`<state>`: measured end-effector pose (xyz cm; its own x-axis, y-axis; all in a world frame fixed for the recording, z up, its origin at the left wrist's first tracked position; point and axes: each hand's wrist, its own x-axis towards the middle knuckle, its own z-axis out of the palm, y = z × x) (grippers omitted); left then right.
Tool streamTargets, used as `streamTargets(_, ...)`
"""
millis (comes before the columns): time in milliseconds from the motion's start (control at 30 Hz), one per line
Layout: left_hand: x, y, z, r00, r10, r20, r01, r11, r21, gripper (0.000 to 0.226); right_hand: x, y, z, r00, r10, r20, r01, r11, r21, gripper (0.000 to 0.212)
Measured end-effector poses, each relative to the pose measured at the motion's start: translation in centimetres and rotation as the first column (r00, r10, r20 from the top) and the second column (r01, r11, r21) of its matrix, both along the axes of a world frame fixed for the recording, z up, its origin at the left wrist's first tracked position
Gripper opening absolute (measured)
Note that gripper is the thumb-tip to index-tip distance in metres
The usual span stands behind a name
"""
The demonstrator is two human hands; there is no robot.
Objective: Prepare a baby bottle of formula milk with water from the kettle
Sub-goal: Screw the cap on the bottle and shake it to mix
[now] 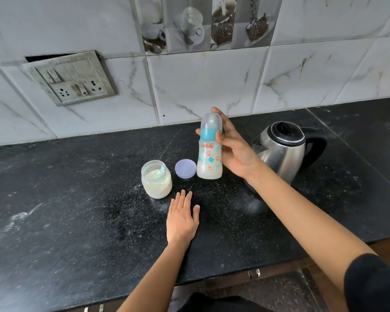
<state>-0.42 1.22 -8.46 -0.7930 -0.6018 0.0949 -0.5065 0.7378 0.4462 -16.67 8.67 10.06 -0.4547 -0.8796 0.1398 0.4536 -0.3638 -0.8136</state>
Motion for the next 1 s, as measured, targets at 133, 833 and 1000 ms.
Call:
streamTargets(133,-0.1,0.0,0.0,1.0,-0.002,-0.004,0.002,1.0,0.006,0.054,-0.8,0.3,-1.2,0.992,0.088,-0.089,-0.091,0.995,-0.034,0.07)
streamTargets(833,-0.2,-0.2,-0.3,1.0,-0.003,-0.013,0.003,1.0,0.006,0.053,-2.7,1.5,-7.7,0.617,0.484,-0.621,0.018,0.78,0.625,0.063)
streamTargets(1000,-0.2,-0.2,-0.3,1.0,-0.005,-0.014,0.005,1.0,0.002,0.052,-3.7,2.5,-6.8,0.559,0.519,-0.647,0.055,0.755,0.654,0.065)
